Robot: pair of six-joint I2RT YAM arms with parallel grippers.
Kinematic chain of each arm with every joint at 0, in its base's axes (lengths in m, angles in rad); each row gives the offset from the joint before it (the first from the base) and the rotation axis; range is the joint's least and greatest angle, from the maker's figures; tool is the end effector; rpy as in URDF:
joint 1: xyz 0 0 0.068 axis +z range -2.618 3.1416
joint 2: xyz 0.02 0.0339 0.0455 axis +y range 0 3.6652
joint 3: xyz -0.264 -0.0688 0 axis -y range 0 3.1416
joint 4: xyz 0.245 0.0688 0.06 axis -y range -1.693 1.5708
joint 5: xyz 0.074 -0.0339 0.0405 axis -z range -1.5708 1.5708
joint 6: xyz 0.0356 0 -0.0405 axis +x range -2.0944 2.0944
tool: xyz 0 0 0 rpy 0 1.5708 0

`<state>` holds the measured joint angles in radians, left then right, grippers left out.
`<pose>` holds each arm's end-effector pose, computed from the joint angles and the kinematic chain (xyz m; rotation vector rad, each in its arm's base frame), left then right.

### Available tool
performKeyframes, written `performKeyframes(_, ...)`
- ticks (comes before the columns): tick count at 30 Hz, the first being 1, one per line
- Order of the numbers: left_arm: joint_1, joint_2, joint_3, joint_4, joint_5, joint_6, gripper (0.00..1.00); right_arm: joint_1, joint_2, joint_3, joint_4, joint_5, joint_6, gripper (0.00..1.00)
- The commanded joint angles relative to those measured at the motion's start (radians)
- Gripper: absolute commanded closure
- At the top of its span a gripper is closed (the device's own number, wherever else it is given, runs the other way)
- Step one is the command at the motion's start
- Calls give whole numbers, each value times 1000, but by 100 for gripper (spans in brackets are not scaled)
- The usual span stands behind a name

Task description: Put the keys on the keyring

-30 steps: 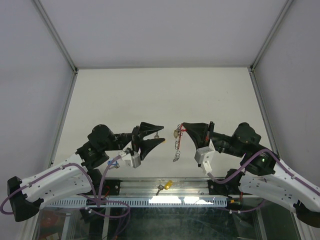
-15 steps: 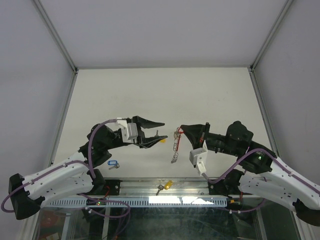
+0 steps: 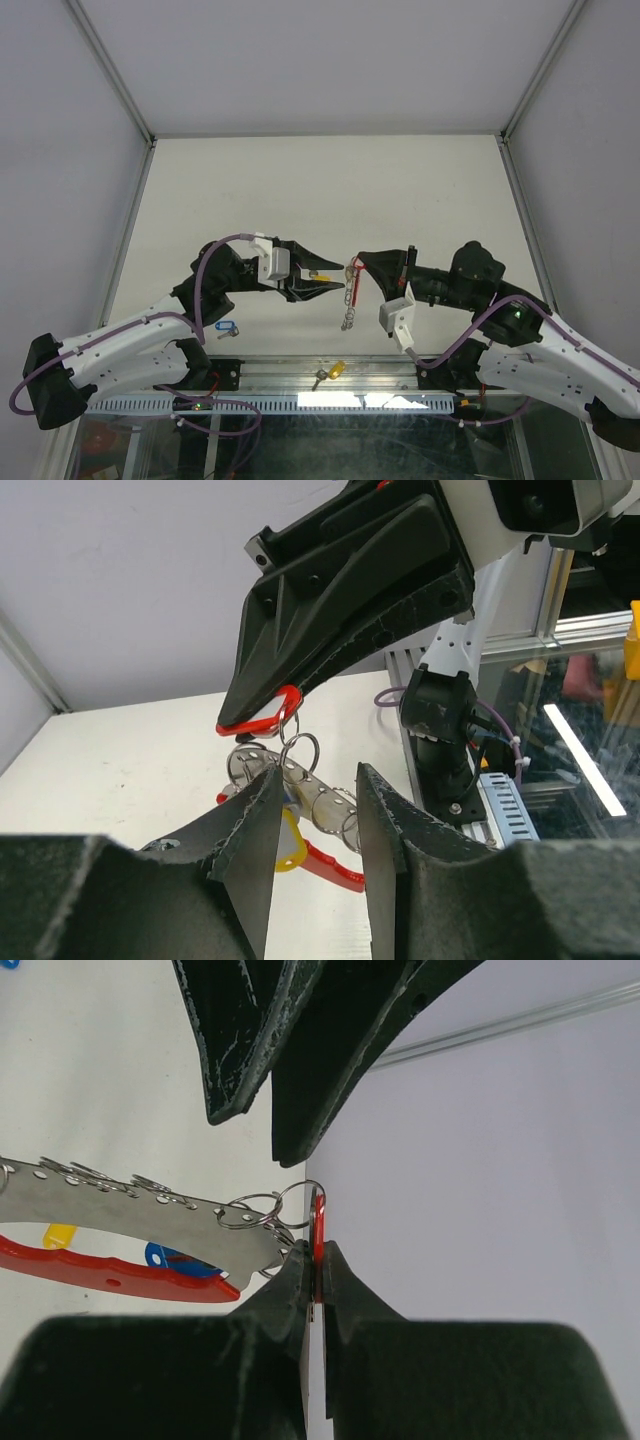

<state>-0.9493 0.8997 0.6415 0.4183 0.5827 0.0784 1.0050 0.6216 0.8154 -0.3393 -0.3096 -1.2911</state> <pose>0.1066 -0.1825 0.3322 1.1574 1.0117 -1.1125 0.0664 0.1248 0.3577 -1.6389 0.4868 0.0530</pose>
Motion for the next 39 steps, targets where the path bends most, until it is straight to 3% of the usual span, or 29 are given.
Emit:
performKeyframes(1, -1, 1, 46, 62, 49, 25, 66, 1, 1, 62, 86, -45, -10, 100)
performKeyframes(20, 0, 29, 63, 18, -5, 59, 66, 1, 13, 67, 120, -96, -12, 100)
performKeyframes(33, 0, 42, 80, 0, 35, 68, 72, 2, 17, 64, 122, -86, -16, 100)
performKeyframes(39, 0, 43, 85, -7, 36, 72, 79, 1, 18, 61, 120, -82, -16, 100)
